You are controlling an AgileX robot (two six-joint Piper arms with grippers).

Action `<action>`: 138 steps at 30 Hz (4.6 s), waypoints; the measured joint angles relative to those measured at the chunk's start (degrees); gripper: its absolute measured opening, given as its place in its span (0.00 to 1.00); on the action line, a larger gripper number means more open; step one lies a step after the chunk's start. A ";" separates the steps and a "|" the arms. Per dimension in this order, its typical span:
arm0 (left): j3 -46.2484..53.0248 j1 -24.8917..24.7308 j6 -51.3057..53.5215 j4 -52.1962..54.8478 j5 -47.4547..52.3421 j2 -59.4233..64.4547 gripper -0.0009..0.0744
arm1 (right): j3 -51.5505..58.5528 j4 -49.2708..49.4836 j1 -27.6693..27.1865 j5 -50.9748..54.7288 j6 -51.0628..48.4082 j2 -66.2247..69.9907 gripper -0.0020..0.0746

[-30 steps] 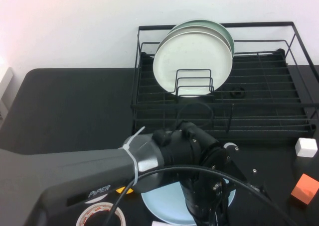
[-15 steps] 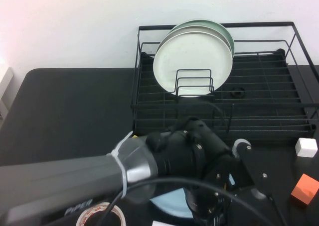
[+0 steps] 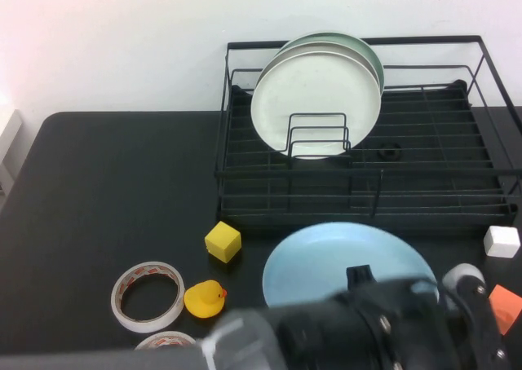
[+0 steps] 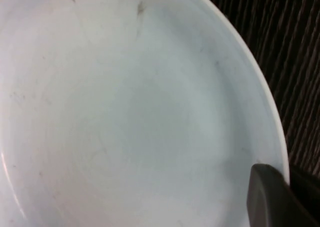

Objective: Place plate on rack
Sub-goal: Pick up the plate from the table, then hand over the plate, then place the plate on the rack

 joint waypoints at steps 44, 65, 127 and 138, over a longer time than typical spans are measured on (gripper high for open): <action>0.58 -14.23 -39.32 36.70 6.47 -8.71 0.02 | -51.39 -7.80 0.00 25.39 -8.78 61.68 0.71; 0.58 -14.23 -41.79 37.11 3.63 -8.71 0.02 | -53.78 2.10 0.00 28.75 -21.83 72.32 0.16; 37.17 -14.33 -102.05 45.54 0.39 -70.98 0.01 | -105.32 -3.87 0.33 36.16 -84.31 105.48 0.17; 41.46 -14.33 -102.79 45.05 15.26 -73.63 0.01 | -117.27 -3.65 0.75 37.54 -87.48 117.82 0.17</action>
